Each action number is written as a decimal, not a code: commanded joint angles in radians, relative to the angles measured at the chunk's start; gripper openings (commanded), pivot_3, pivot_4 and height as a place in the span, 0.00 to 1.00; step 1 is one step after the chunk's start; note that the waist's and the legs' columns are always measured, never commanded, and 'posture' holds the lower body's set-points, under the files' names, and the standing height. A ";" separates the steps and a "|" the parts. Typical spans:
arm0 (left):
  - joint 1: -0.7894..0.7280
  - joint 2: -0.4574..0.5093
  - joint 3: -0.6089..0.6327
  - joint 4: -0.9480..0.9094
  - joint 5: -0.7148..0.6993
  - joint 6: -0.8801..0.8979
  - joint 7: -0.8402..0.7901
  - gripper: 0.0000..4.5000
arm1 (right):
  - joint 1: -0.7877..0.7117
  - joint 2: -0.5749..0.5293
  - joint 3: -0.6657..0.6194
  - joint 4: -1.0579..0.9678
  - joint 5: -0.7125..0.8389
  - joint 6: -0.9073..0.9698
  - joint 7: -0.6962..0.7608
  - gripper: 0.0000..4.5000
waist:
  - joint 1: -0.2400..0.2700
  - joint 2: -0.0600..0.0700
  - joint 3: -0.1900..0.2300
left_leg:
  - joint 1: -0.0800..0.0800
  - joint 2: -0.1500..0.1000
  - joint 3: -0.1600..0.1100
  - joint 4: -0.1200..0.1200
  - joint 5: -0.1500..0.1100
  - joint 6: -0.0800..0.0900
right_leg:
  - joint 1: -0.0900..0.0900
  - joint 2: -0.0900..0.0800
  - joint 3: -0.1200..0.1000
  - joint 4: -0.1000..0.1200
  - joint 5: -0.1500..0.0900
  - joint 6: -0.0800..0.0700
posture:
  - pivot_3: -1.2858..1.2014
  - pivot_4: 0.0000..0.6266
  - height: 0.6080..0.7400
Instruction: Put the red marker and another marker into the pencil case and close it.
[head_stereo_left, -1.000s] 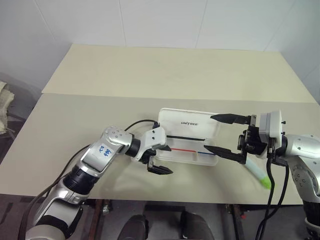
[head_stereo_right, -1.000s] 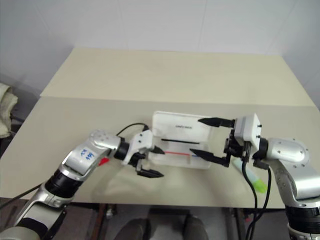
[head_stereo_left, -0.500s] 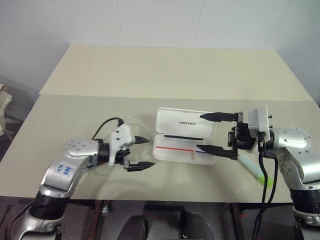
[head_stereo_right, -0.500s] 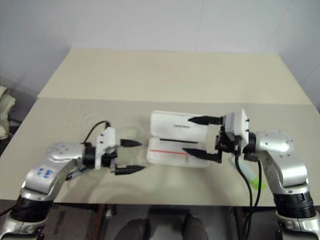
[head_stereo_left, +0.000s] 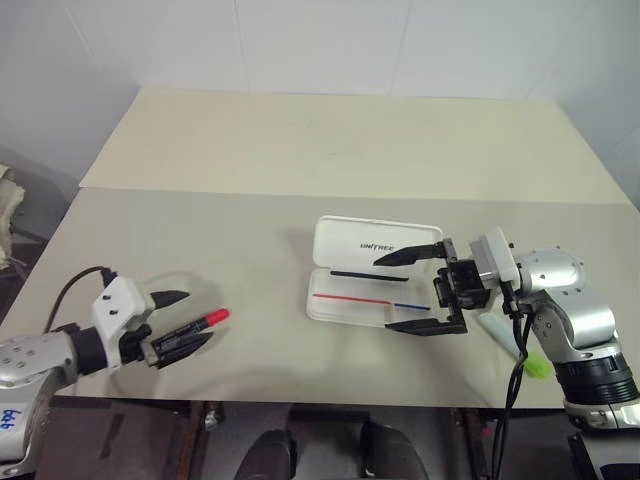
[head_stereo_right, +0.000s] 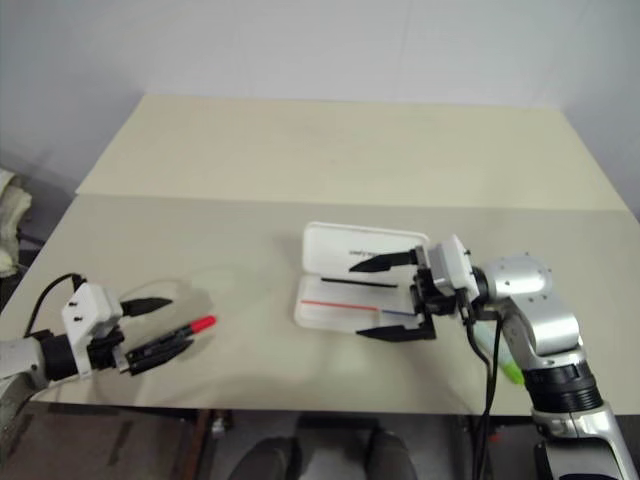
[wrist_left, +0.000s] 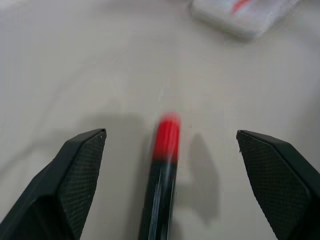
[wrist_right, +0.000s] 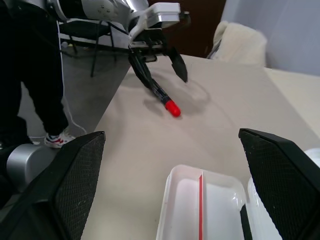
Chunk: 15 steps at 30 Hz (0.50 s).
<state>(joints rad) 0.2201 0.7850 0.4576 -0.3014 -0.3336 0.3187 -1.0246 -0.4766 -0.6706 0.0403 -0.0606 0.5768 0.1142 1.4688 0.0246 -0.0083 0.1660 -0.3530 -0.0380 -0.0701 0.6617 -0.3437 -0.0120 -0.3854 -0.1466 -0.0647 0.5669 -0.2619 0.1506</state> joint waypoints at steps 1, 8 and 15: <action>0.031 0.025 0.015 0.082 0.029 -0.138 -0.049 0.99 | -0.040 -0.016 -0.010 0.055 -0.007 0.001 0.039 1.00 | -0.001 0.000 0.000 | 0.000 0.000 0.000 0.000 0.000 0.000 | 0.000 0.000 0.000 0.000 0.000 0.000 | 0.52 0.24 1.00; -0.024 0.018 -0.052 0.218 0.068 -0.248 -0.028 0.99 | -0.054 -0.030 -0.022 0.100 -0.017 -0.007 0.062 1.00 | -0.003 0.000 0.000 | -0.001 0.000 0.001 -0.001 -0.001 0.001 | -0.004 0.000 0.000 0.003 0.000 0.000 | 0.52 0.24 1.00; -0.115 -0.014 -0.154 0.326 0.109 -0.296 0.021 0.99 | -0.037 -0.034 -0.030 0.059 -0.011 0.014 0.033 1.00 | -0.002 0.001 0.000 | -0.001 0.000 0.002 -0.002 -0.002 0.000 | -0.006 -0.001 -0.002 0.007 0.000 0.000 | 0.52 0.24 1.00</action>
<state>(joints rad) 0.1135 0.7853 0.3291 -0.0018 -0.2451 0.0361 -1.0337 -0.5109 -0.6915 0.0372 0.0390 0.5510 0.1206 1.4985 0.0228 -0.0077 0.1659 -0.3537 -0.0382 -0.0677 0.6600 -0.3456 -0.0120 -0.3917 -0.1475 -0.0668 0.5736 -0.2619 0.1504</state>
